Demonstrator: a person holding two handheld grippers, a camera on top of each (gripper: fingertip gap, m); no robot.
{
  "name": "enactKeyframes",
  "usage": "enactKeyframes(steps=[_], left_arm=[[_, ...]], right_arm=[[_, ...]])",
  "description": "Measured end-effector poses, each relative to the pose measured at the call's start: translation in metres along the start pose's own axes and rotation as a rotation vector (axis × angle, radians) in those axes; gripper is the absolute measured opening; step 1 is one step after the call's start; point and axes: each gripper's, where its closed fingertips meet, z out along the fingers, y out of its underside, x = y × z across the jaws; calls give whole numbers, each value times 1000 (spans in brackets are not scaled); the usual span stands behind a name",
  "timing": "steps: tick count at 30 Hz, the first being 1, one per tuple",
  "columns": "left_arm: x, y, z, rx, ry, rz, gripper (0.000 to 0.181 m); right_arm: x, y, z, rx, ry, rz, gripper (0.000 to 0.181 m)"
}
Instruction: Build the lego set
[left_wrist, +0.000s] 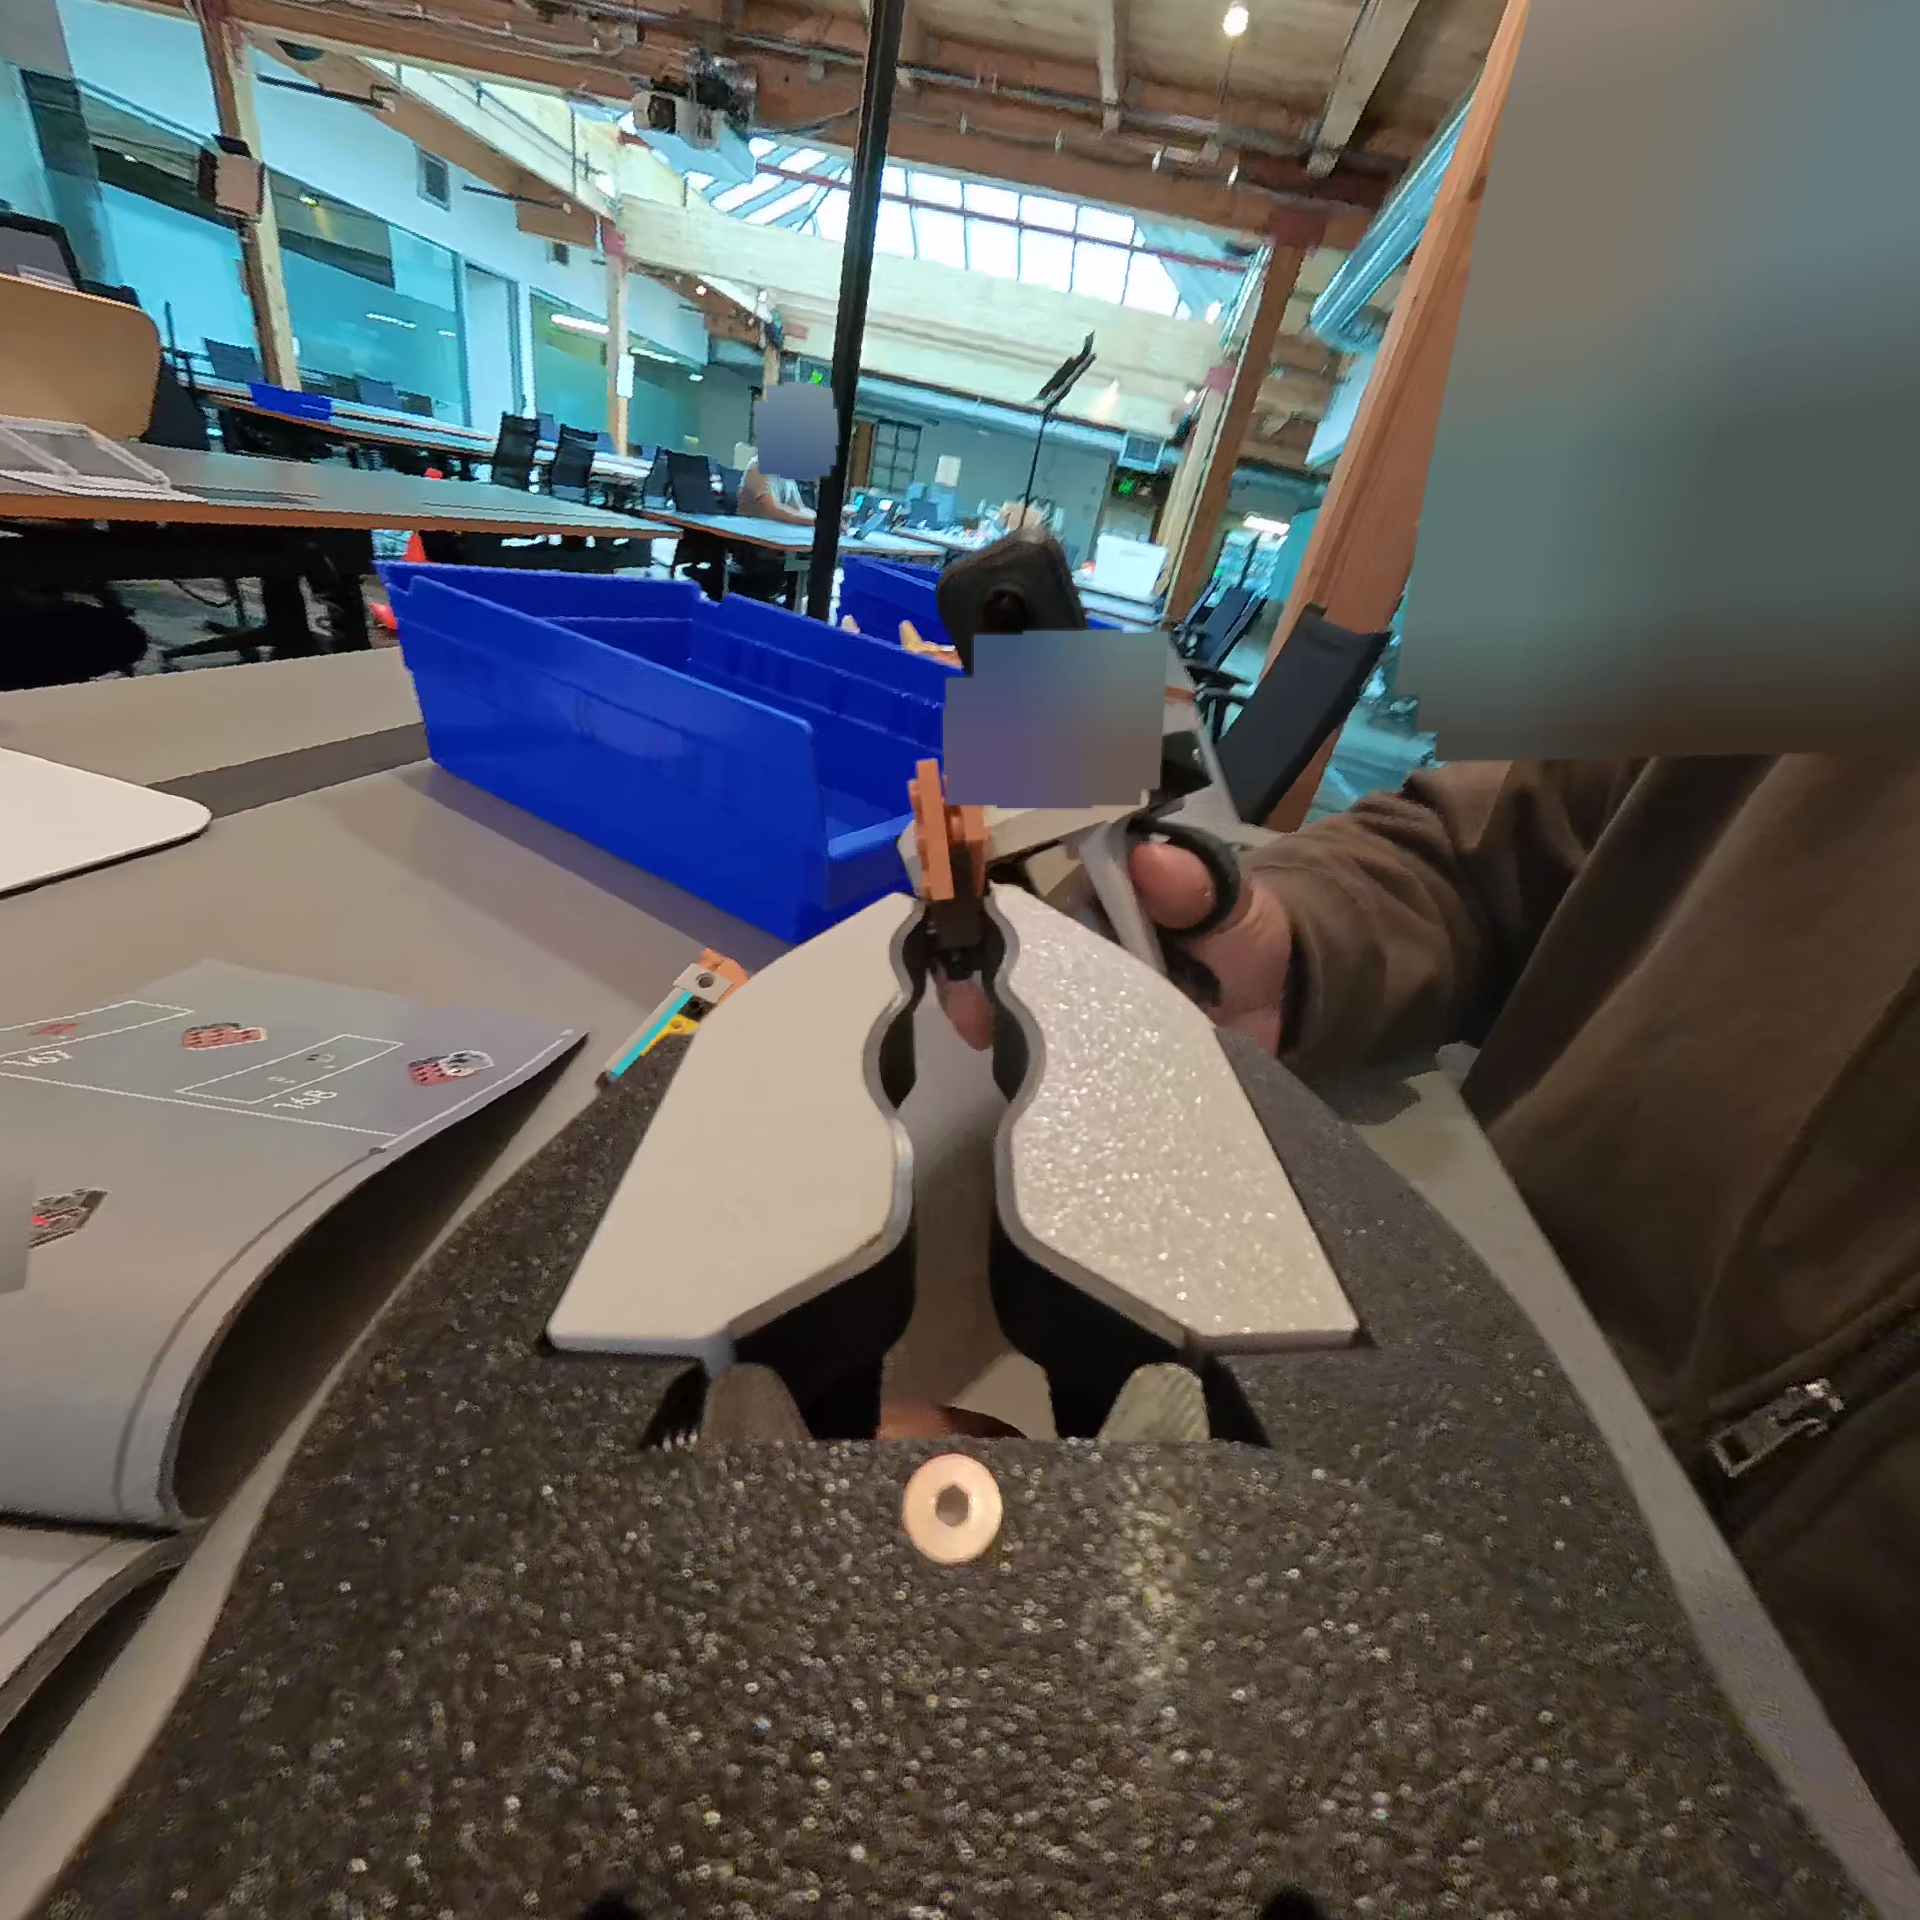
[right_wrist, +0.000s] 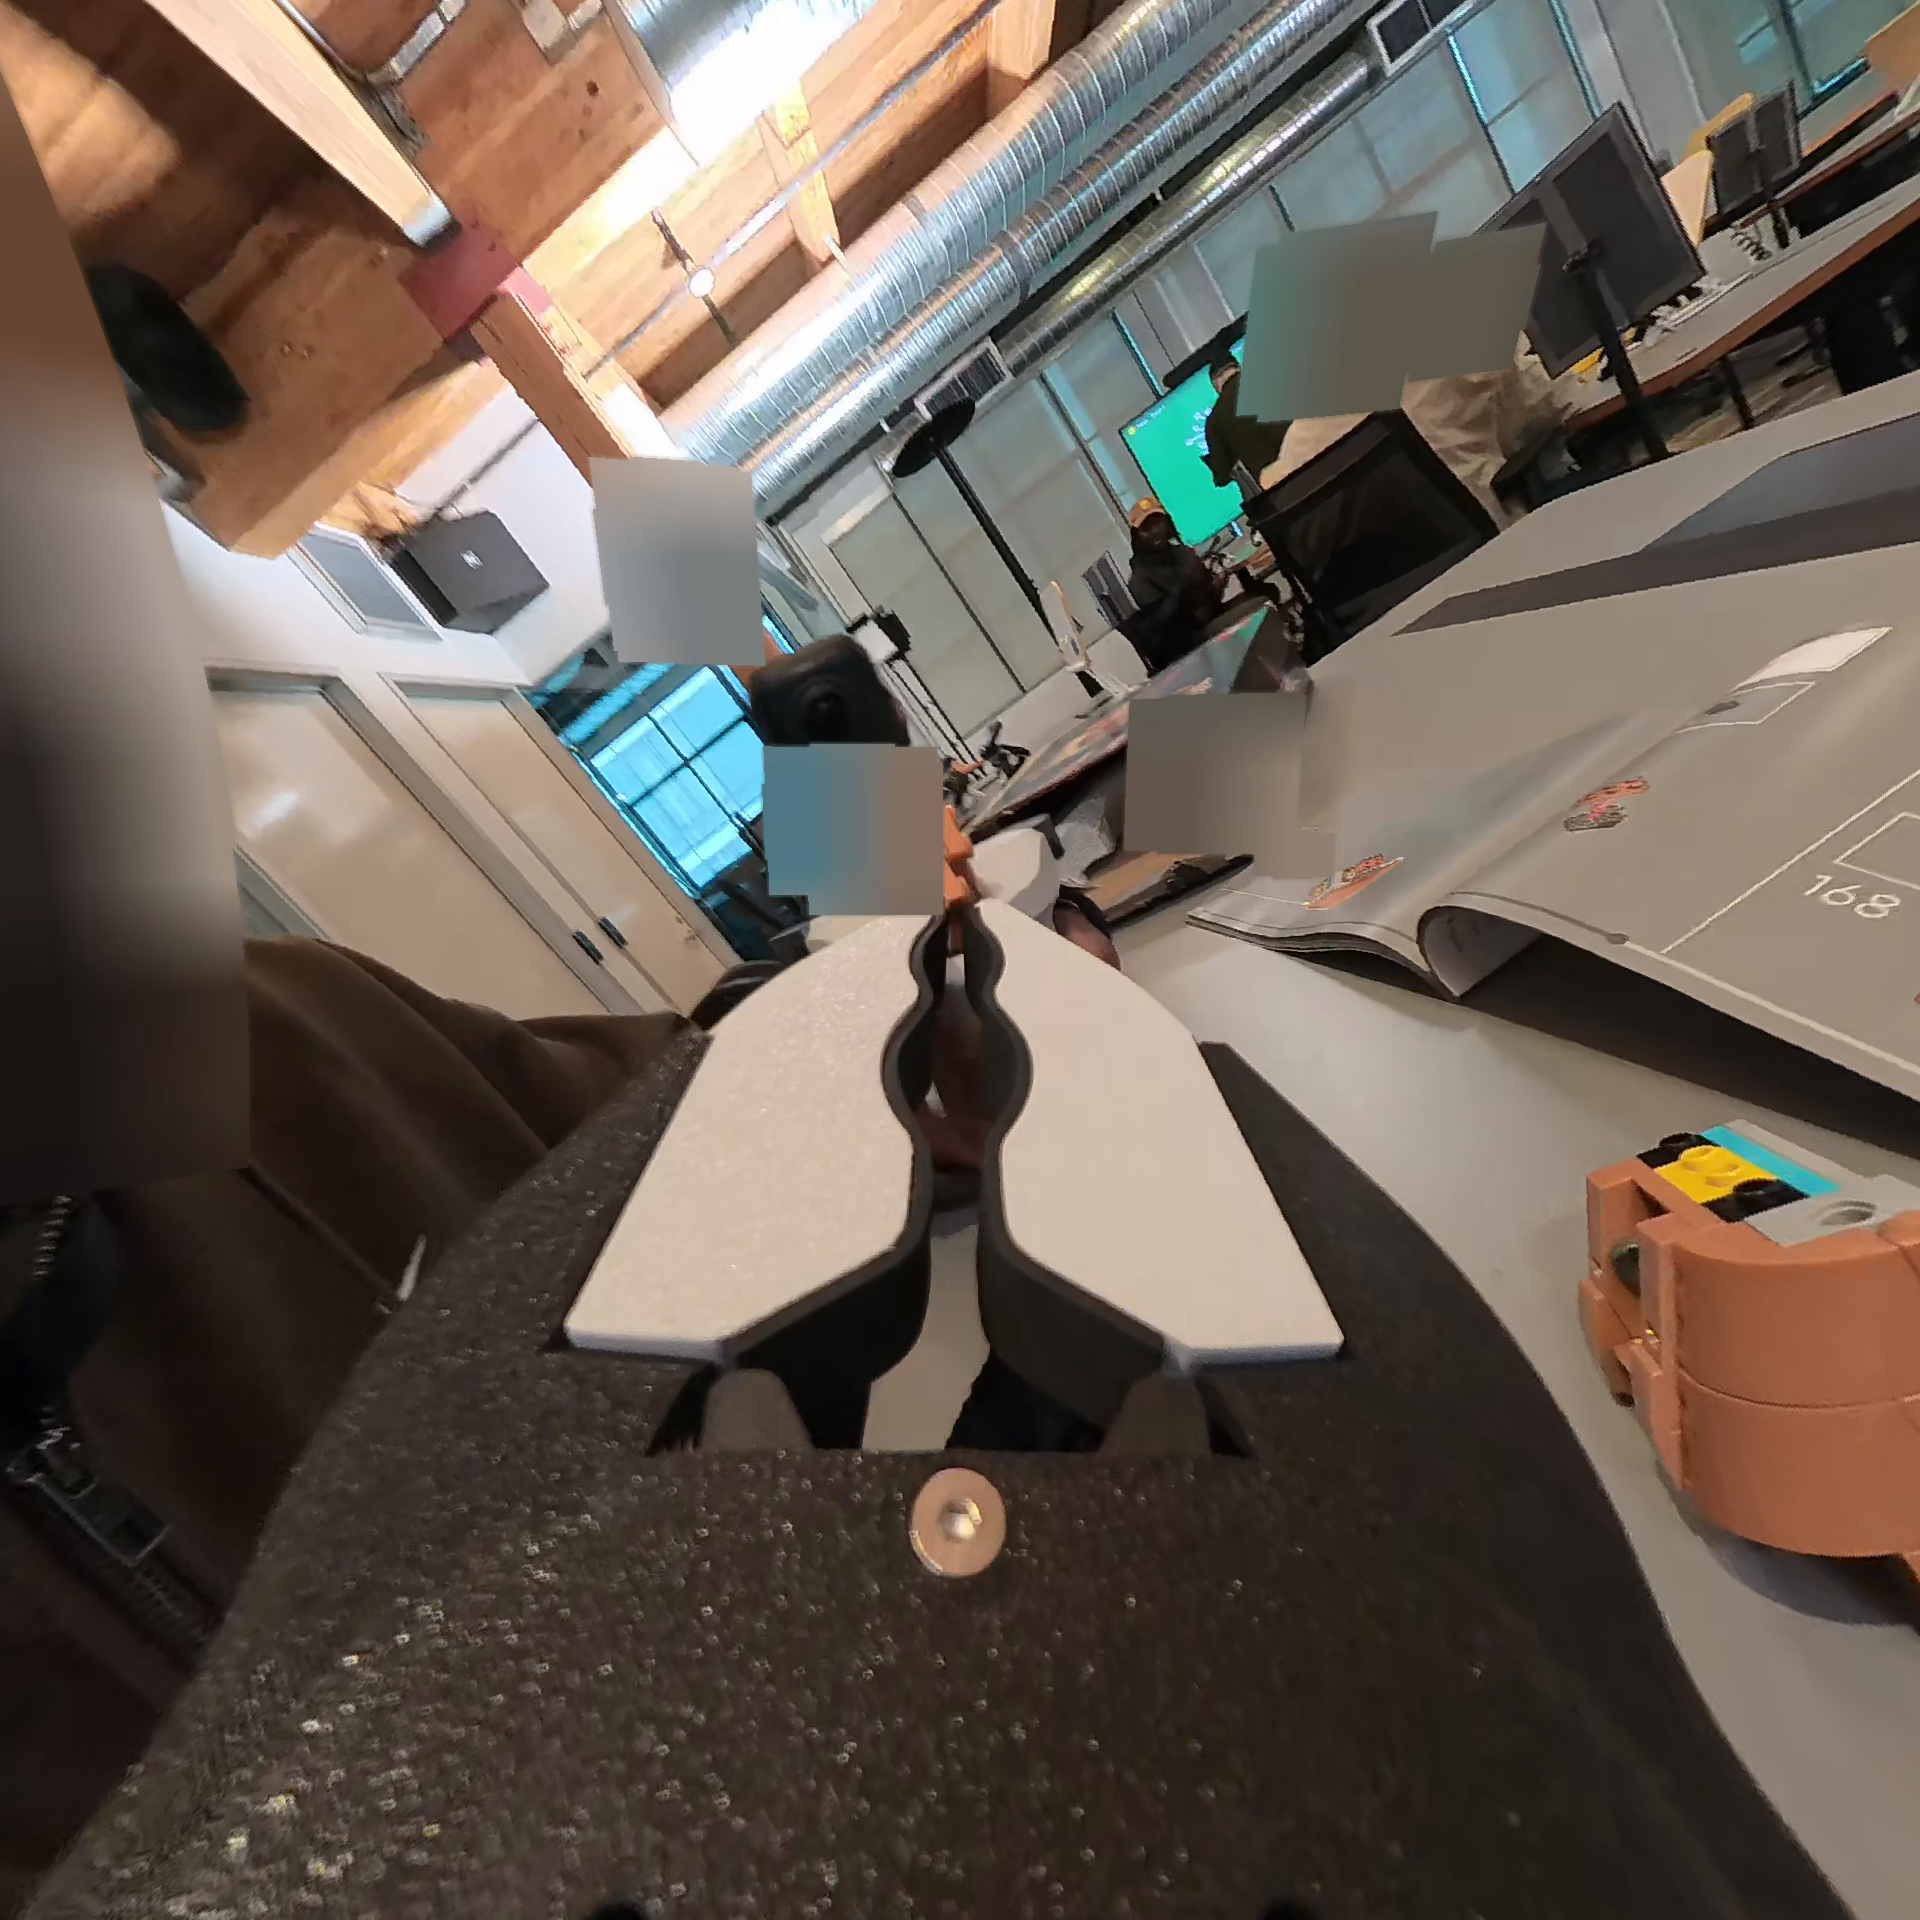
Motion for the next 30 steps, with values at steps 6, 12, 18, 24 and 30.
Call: enactKeyframes(steps=[6, 12, 18, 24, 30], left_arm=[[-3, 4, 2, -59, -94, 164, 9], [-9, 8, 2, -88, -165, 211, 9], [-11, 13, 5, -131, -228, 326, 9], [-9, 12, 5, -119, -219, 316, 9], [-10, 11, 4, -107, -208, 277, 9]], right_arm=[[7, 2, 0, -23, 68, -52, 1], [10, 4, 1, -28, 107, -53, 7], [8, 6, 3, -30, 142, -95, 16], [9, 4, 2, -27, 173, -151, 20], [9, 2, 0, -12, 175, -146, 20]])
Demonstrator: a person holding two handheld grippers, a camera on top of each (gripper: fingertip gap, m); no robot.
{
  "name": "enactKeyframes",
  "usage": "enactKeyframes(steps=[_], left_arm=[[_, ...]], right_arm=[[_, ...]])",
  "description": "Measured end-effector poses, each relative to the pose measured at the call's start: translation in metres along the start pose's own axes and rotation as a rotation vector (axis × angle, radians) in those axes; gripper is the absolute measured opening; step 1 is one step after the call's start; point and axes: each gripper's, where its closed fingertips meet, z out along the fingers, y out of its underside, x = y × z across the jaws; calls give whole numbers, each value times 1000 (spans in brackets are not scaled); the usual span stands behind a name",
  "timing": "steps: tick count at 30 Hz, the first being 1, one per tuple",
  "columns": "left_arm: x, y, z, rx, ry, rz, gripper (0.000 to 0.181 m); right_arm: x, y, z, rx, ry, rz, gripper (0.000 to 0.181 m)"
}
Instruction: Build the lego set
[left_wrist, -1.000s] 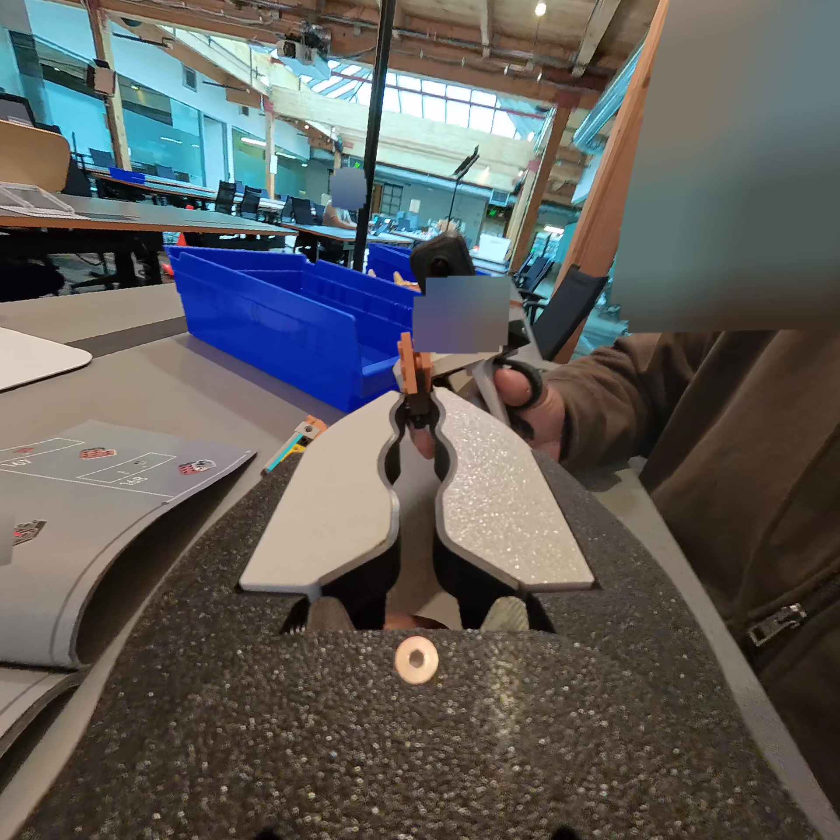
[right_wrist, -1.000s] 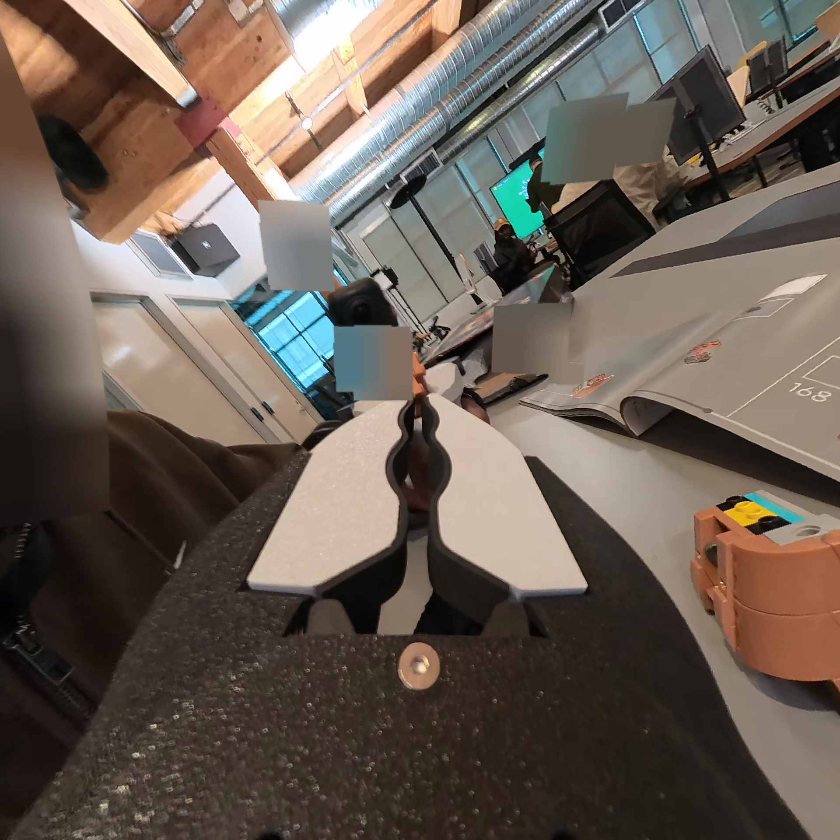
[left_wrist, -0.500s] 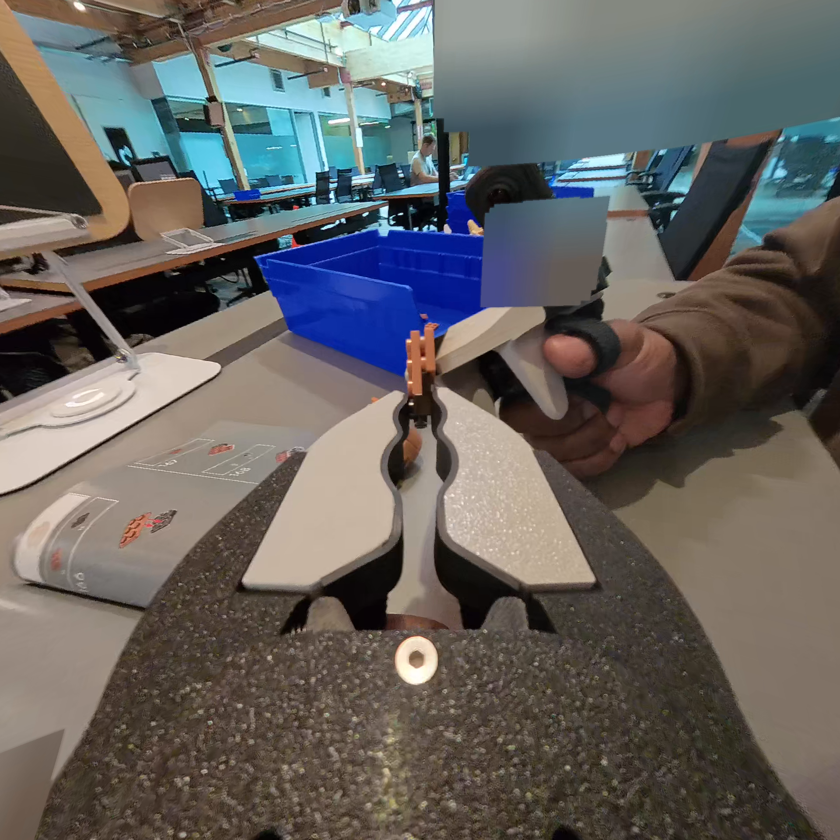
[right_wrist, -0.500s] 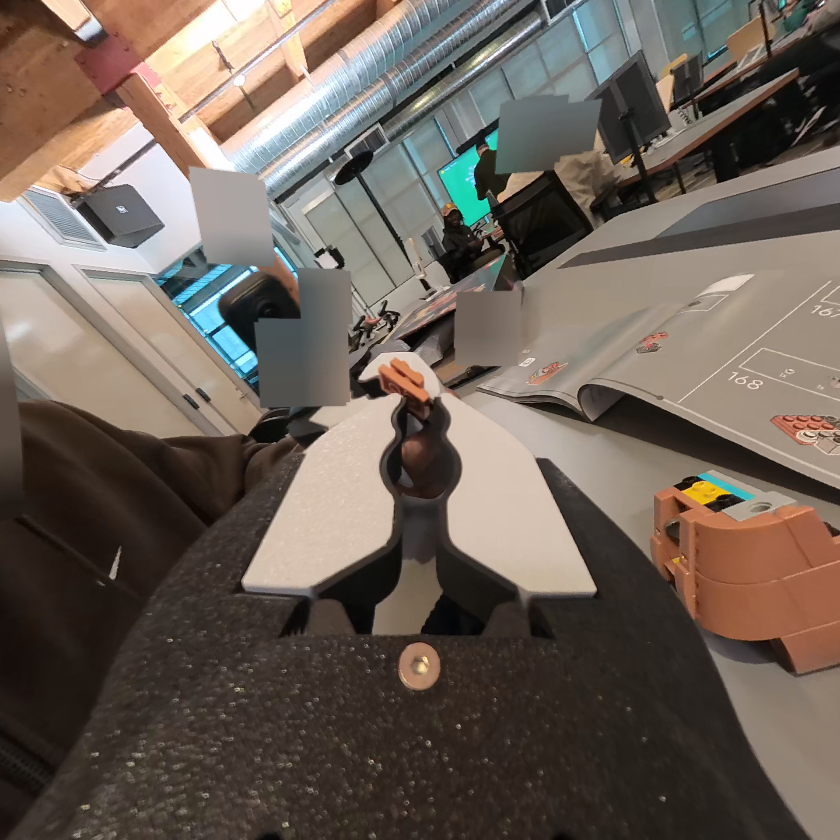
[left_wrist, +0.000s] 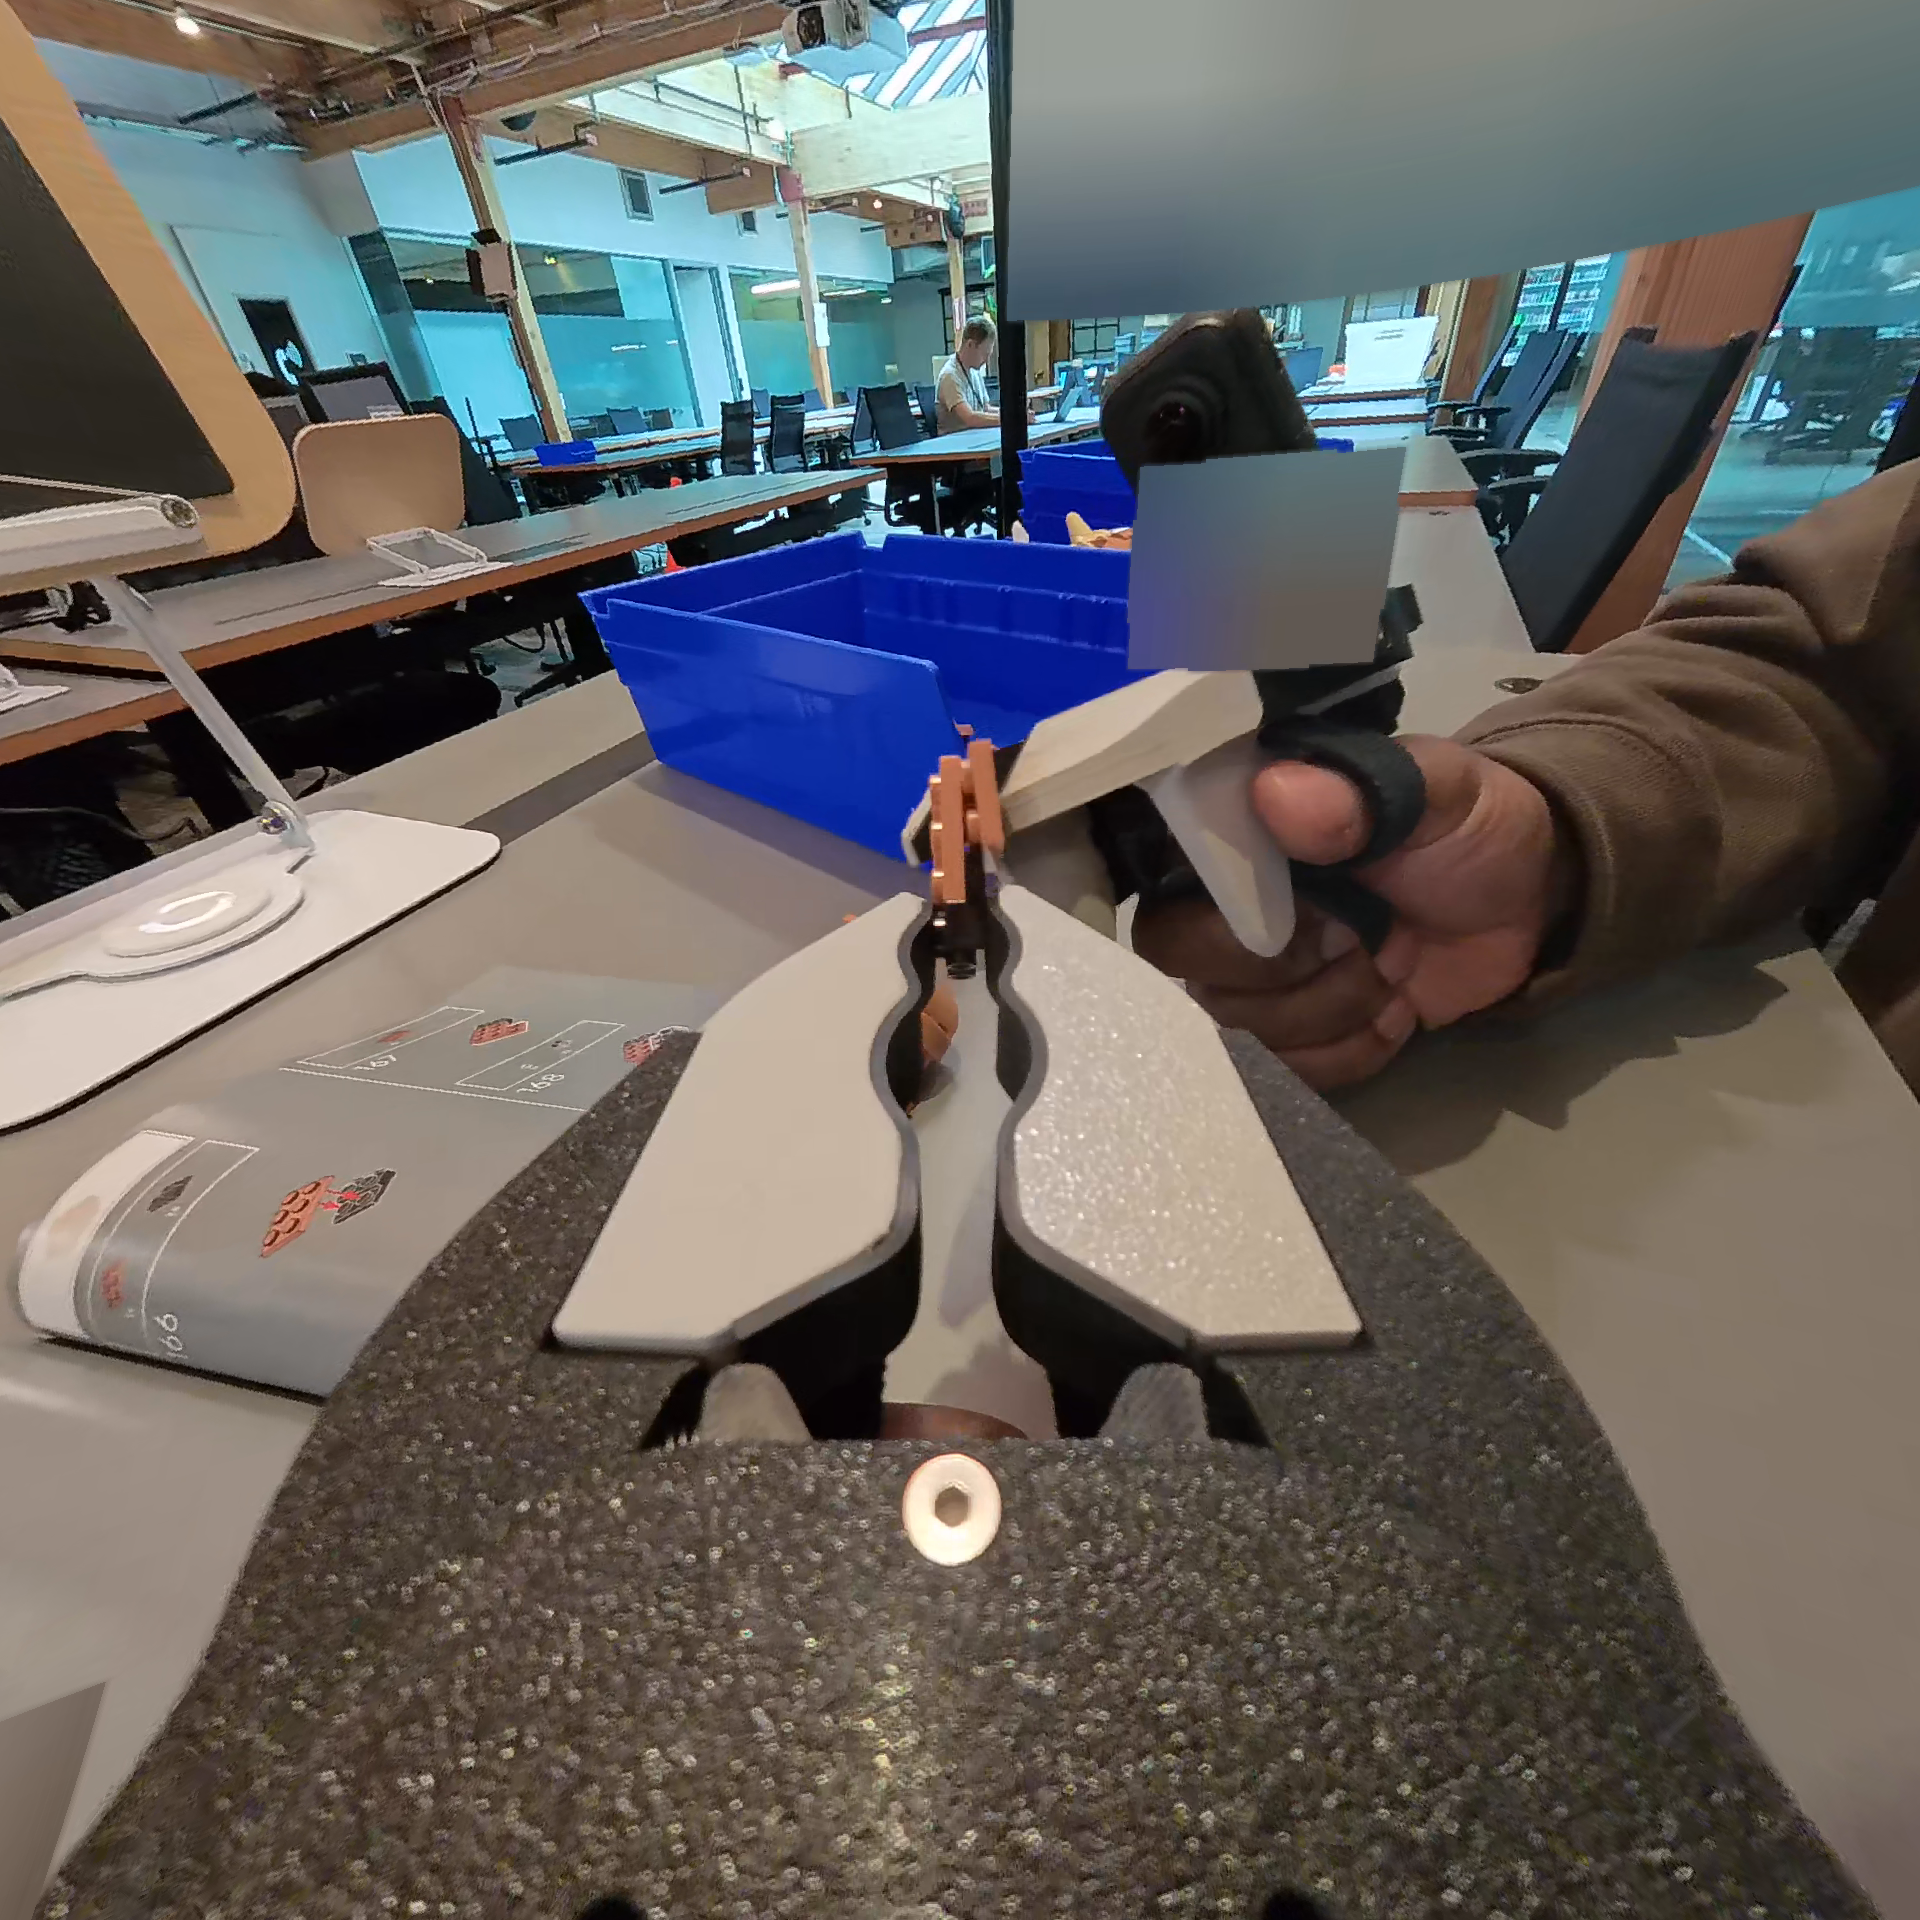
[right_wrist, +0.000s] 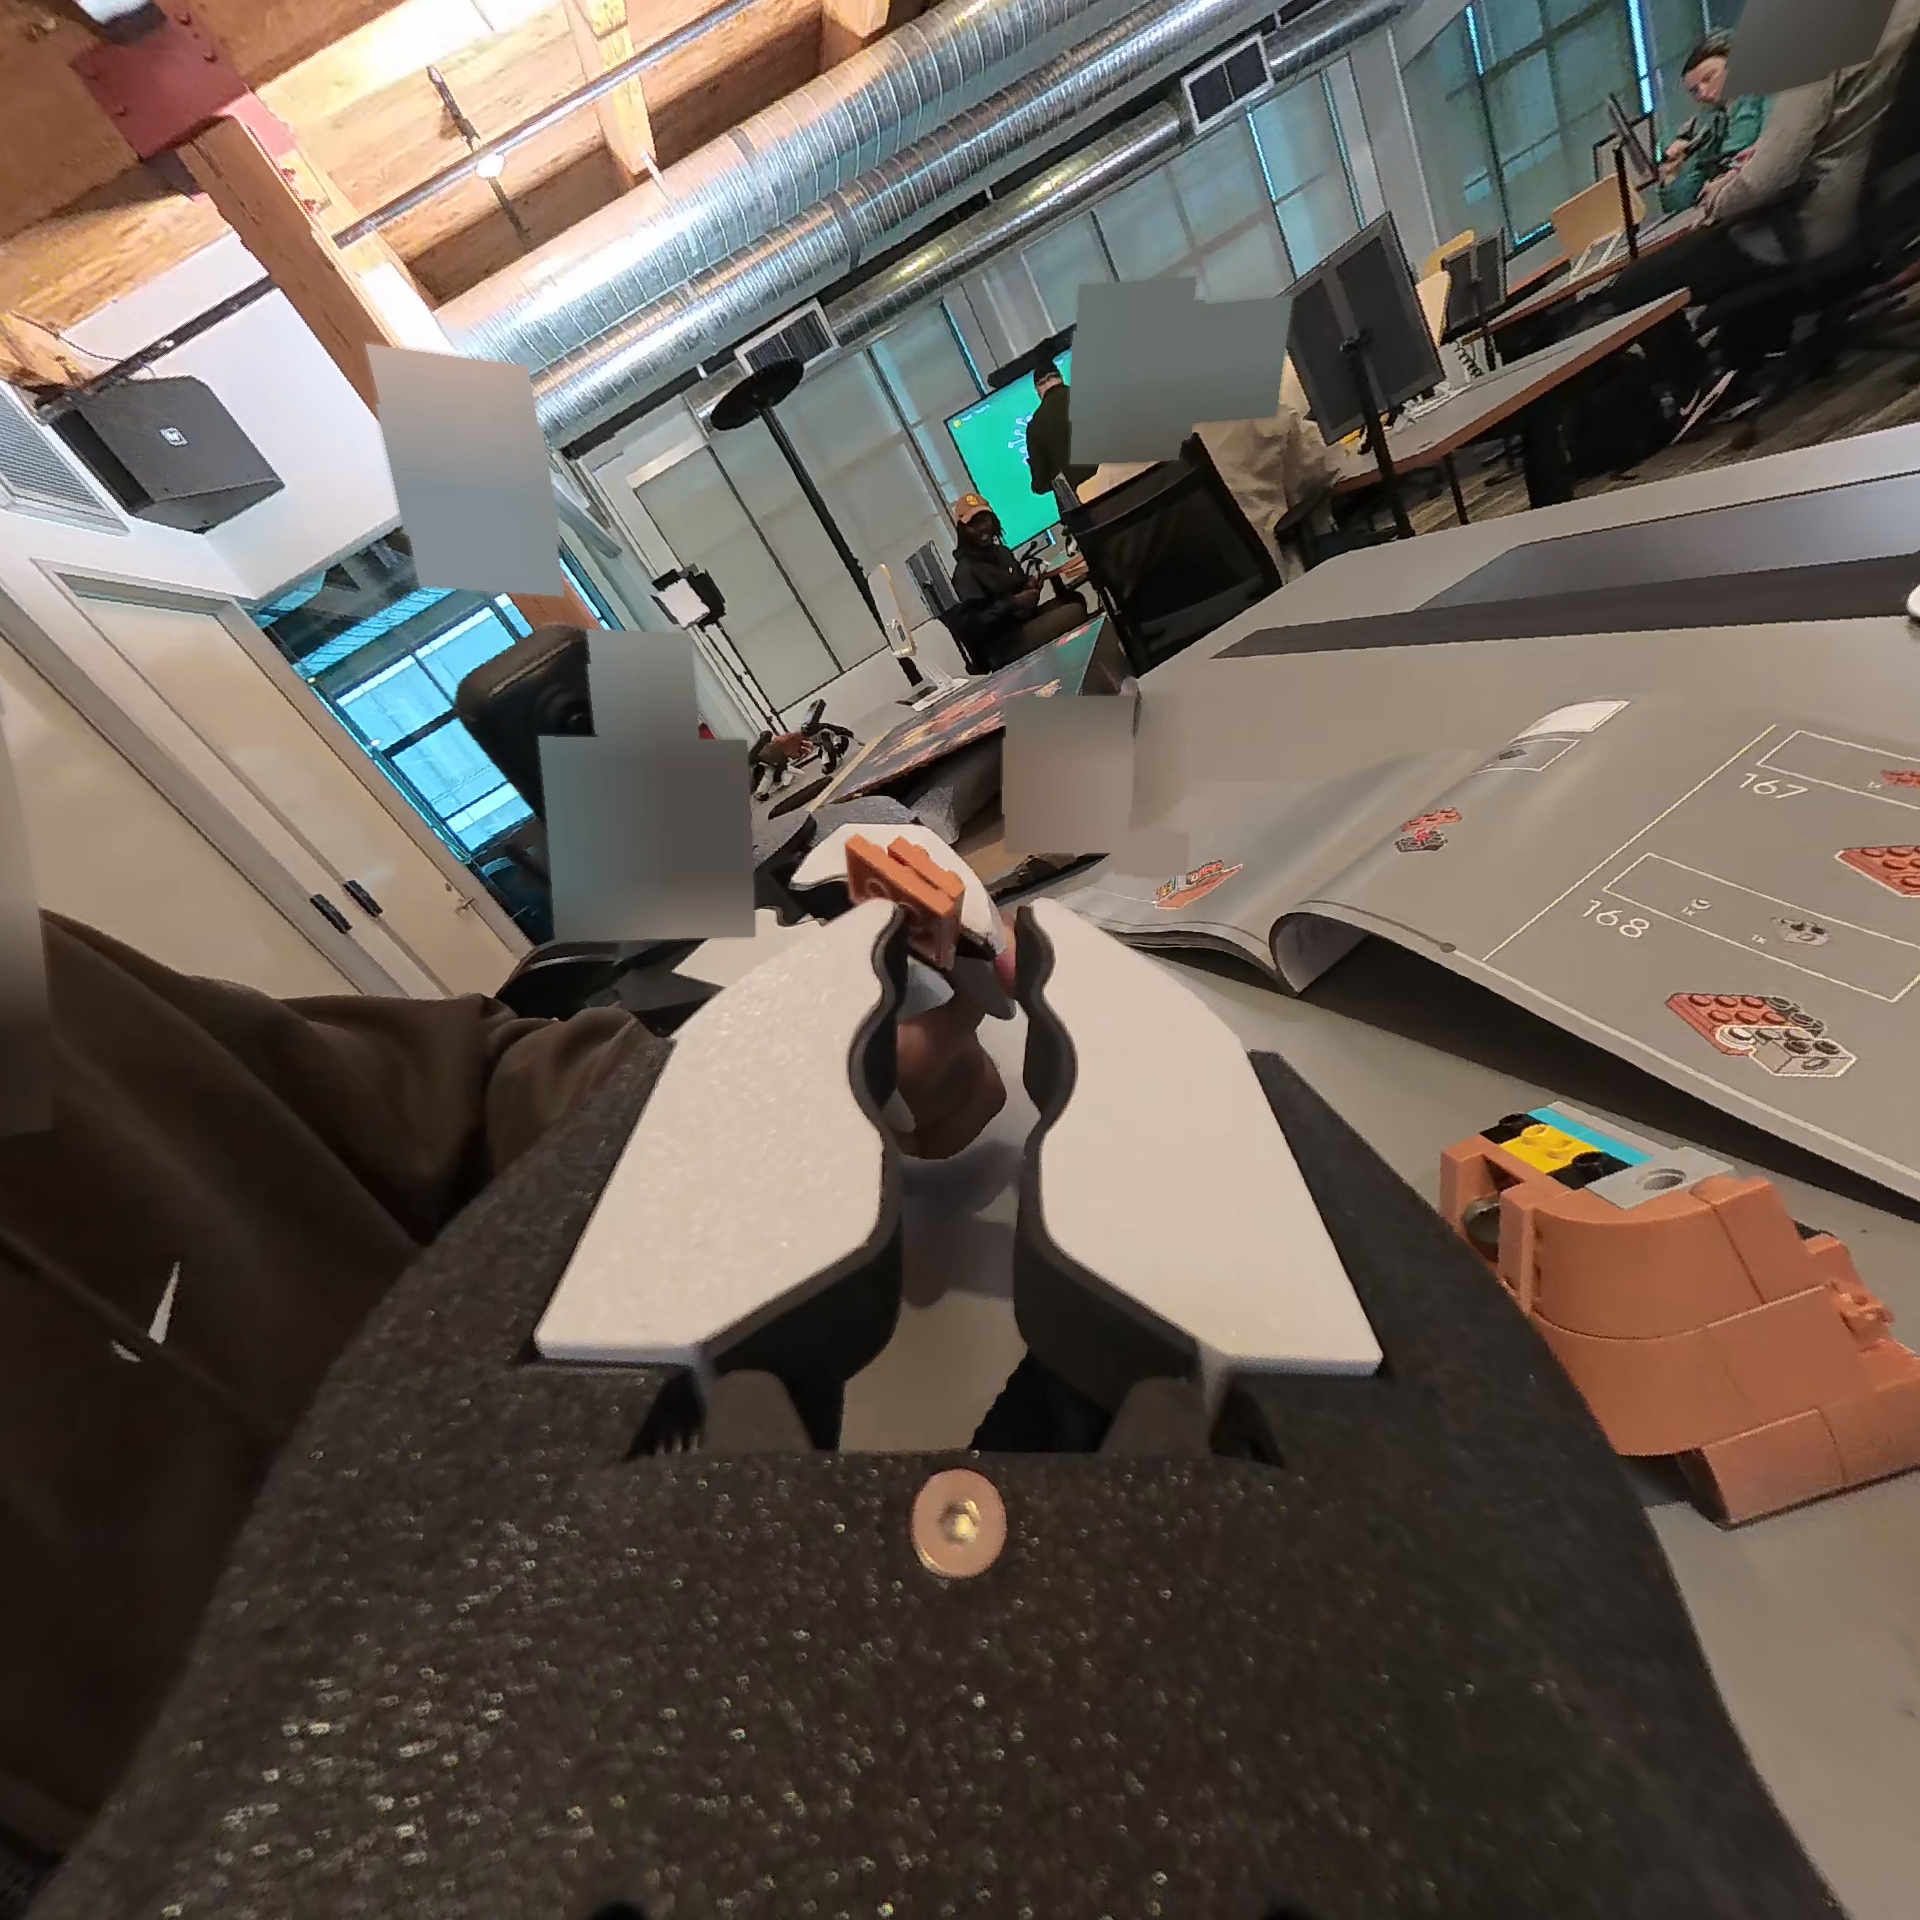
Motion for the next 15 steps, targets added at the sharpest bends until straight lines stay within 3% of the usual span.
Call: enactKeyframes(steps=[7, 15], left_arm=[[2, 0, 1, 1, 13, -26, 9], [3, -2, 1, 48, 83, -254, 9]], right_arm=[[0, 0, 0, 3, 3, -10, 22], [1, 1, 0, 11, 14, 21, 21]])
